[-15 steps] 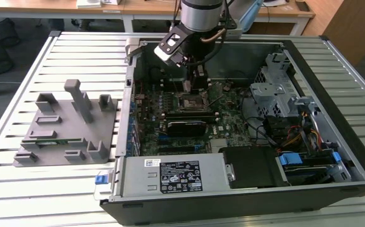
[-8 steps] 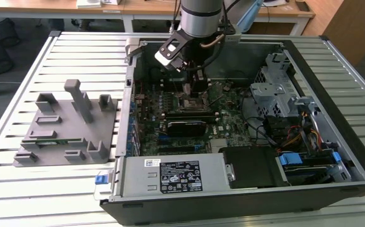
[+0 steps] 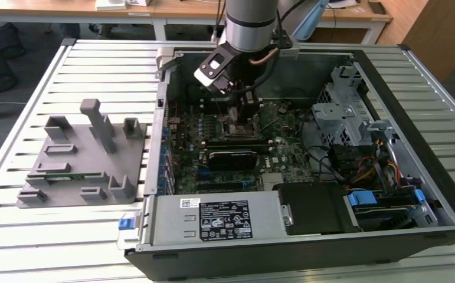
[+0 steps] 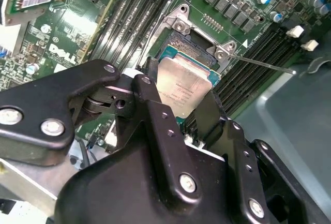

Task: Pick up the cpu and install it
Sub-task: 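Place the cpu into insertion slot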

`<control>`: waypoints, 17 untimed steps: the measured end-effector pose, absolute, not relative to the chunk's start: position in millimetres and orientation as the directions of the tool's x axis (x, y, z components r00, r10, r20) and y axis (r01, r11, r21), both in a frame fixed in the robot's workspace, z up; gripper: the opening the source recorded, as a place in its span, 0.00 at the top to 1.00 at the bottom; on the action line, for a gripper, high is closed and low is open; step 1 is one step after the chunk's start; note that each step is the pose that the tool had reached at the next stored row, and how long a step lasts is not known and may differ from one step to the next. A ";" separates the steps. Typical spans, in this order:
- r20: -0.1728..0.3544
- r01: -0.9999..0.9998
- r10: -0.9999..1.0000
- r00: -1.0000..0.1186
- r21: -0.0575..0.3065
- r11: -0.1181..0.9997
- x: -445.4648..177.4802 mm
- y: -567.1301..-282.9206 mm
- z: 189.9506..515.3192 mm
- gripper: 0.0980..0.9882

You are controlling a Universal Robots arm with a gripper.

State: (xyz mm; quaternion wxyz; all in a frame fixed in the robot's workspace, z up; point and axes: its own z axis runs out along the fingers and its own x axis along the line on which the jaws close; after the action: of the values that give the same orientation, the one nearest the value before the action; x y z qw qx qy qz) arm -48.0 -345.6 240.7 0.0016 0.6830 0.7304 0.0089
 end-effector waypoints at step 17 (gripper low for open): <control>0.010 0.998 0.999 -0.053 0.015 0.053 -47.5 -344.6 219.7 0.51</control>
State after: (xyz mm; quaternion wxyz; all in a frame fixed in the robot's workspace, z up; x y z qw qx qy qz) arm -47.5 -344.6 219.7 0.0017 0.6881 0.7255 0.0090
